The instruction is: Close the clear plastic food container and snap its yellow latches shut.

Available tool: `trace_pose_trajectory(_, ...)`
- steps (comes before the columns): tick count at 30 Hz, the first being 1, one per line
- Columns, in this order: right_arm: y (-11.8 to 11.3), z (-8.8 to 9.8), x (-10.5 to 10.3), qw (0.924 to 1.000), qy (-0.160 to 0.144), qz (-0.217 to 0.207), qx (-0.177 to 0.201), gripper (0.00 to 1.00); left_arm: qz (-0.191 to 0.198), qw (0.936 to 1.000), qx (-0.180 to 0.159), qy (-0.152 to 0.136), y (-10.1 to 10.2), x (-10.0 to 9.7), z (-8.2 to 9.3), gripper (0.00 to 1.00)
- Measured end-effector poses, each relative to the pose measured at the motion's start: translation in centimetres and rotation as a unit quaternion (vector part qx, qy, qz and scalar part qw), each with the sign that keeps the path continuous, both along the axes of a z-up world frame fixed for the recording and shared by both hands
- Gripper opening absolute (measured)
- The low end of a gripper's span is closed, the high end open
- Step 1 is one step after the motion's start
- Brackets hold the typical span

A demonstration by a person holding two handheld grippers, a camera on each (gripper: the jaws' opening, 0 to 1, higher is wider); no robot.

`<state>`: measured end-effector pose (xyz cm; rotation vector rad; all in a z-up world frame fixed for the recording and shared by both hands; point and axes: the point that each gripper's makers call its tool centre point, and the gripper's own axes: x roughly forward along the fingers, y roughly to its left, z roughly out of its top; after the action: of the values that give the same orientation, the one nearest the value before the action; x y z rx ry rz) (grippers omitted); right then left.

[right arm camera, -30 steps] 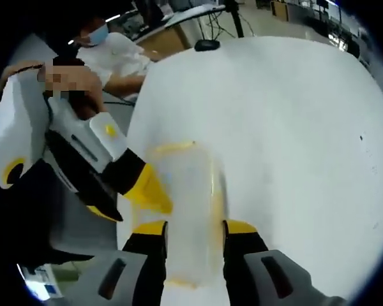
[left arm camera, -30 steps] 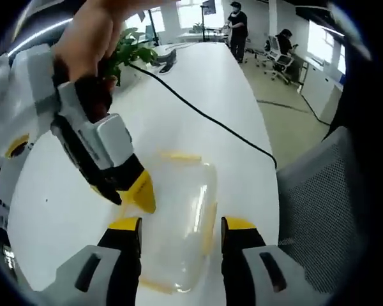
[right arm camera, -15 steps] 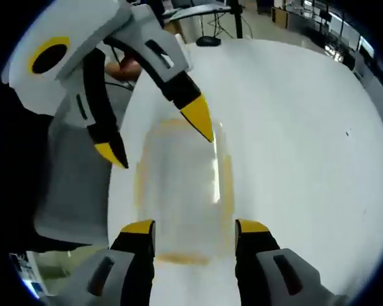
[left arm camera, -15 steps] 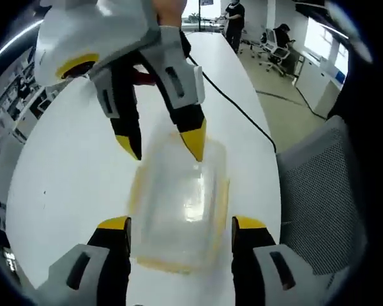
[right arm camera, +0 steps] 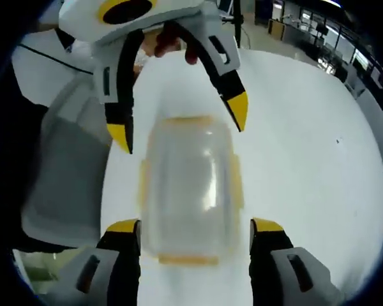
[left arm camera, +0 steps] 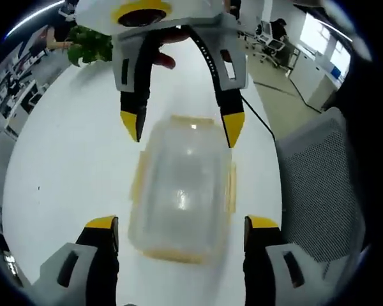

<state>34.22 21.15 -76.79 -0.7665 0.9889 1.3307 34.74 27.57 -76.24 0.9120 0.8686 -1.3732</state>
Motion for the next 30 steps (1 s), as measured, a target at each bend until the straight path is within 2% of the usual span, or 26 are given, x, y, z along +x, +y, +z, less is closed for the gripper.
trace_pose_trajectory(5,-0.3,-0.5,-0.3,0.9995,-0.018,0.022,-0.014,0.75,-0.015,0.9998,0.016,-0.001,0.2,0.3,-0.8,0.79)
trace_pose_trajectory(11,-0.2,-1.1,-0.3,0.9993,-0.028,0.021,-0.016,0.79,-0.031,0.9993,0.021,-0.002,-0.3,0.6,-1.2,0.79)
trace_pose_trajectory(14,-0.1,-1.3,0.0,0.9986,-0.044,0.019,-0.022,0.79,-0.039,0.9989,0.025,-0.001,-0.4,0.7,-1.4,0.79)
trace_pose_trajectory(19,0.2,-1.6,-0.3,0.9987,-0.043,0.005,-0.025,0.79,-0.058,0.9975,0.040,0.000,0.0,0.5,-2.0,0.79)
trace_pose_trajectory(25,-0.1,-2.4,-0.6,0.9981,-0.048,0.010,-0.038,0.76,-0.080,0.9957,0.046,-0.007,0.2,0.3,-2.3,0.75)
trace_pose_trajectory(30,-0.2,-2.4,-0.6,0.9979,-0.050,0.012,-0.041,0.75,-0.078,0.9958,0.047,-0.004,0.2,0.0,-2.4,0.73)
